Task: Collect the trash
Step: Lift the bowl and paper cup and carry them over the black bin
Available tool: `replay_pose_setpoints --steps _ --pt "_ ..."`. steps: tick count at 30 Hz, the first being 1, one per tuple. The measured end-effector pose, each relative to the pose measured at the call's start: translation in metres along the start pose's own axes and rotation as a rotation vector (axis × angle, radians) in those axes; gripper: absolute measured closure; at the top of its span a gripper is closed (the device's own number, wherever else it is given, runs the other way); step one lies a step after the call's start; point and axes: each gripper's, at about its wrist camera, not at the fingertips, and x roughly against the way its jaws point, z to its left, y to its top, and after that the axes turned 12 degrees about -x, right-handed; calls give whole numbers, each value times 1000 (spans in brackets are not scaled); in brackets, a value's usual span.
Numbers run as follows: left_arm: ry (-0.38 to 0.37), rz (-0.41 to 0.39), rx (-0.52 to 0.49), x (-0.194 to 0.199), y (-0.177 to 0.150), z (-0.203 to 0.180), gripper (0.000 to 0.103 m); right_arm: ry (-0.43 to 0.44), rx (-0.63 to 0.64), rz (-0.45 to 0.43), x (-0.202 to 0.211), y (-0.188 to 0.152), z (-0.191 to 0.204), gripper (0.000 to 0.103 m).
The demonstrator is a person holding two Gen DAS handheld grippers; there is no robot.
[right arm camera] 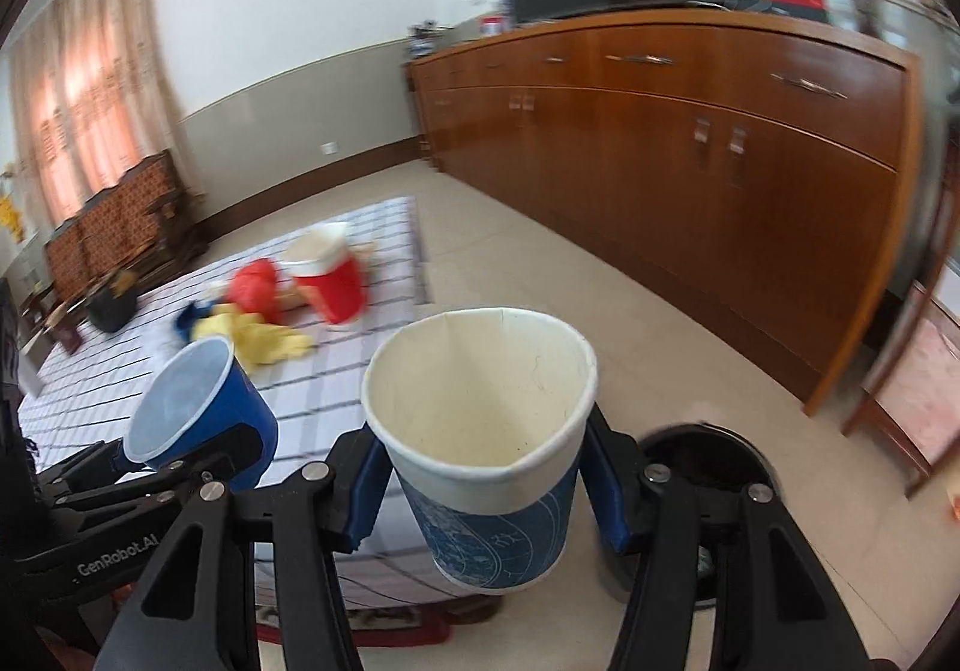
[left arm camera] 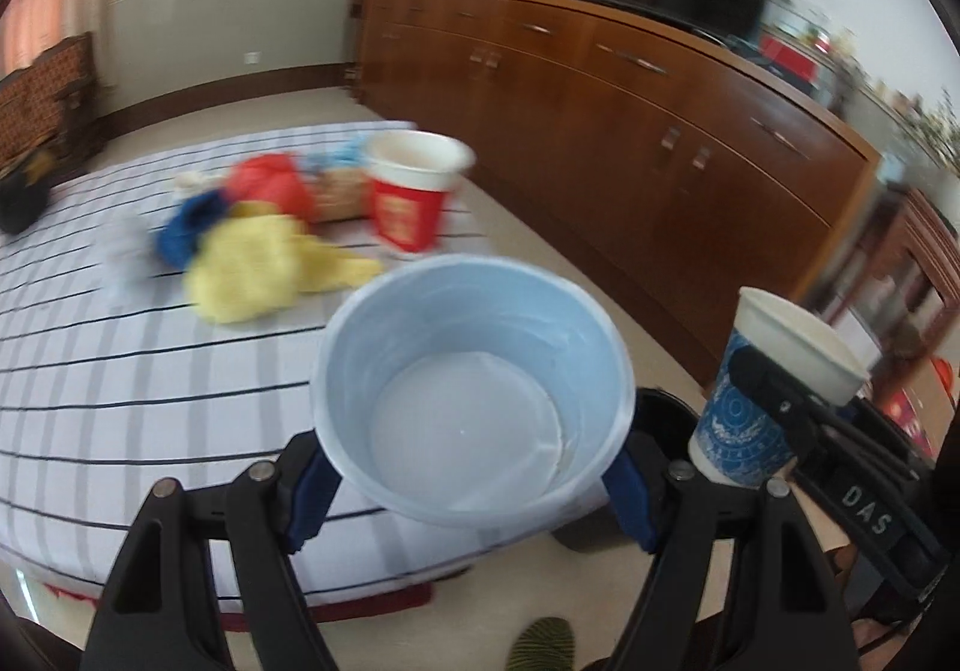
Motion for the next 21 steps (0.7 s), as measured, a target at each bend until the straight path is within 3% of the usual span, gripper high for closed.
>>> replay_pose_setpoints --steps 10,21 --pt "-138 64 -137 -38 9 -98 26 -145 -156 29 11 7 -114 44" --pt "-198 182 -182 -101 3 -157 26 -243 -235 139 -22 12 -197 44"
